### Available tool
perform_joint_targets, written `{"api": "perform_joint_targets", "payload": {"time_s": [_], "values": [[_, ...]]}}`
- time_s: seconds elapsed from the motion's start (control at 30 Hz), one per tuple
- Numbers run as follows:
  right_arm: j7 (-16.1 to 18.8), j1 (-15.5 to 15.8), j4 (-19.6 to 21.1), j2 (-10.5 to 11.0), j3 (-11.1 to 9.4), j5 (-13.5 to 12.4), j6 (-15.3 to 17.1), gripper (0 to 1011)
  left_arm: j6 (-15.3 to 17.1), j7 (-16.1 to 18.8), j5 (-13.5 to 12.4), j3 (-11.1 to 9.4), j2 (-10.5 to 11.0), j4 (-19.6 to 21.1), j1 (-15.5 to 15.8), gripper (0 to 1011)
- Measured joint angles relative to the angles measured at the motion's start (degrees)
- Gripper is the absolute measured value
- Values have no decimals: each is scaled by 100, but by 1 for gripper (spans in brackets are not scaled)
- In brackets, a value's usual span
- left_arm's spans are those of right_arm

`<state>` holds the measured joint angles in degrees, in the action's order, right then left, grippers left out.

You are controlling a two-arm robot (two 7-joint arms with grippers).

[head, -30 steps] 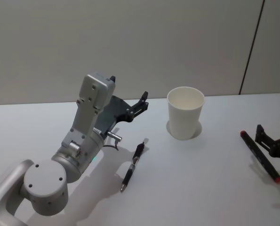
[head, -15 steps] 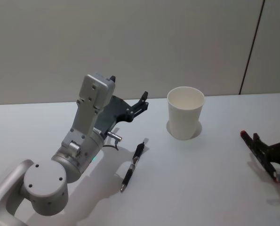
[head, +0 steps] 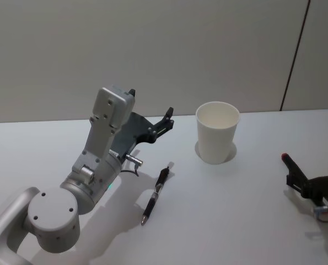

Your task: Place the pen into the pen holder.

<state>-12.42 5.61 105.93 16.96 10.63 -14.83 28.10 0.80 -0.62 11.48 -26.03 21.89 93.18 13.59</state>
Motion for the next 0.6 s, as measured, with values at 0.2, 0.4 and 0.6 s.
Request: {"api": "perform_joint_targets", "payload": {"time_s": [0.2, 0.4, 0.6], "values": [[-51, -9, -71, -84, -8, -42, 128, 1002, 0, 0, 0, 0, 0, 0, 0, 1001], [-77, -16, -138, -149, -26, -55, 204, 1001, 0, 0, 0, 0, 0, 0, 0, 1001], [-77, -38, -209, -212, -33, -43, 249, 1002, 0, 0, 0, 0, 0, 0, 0, 1001]]}}
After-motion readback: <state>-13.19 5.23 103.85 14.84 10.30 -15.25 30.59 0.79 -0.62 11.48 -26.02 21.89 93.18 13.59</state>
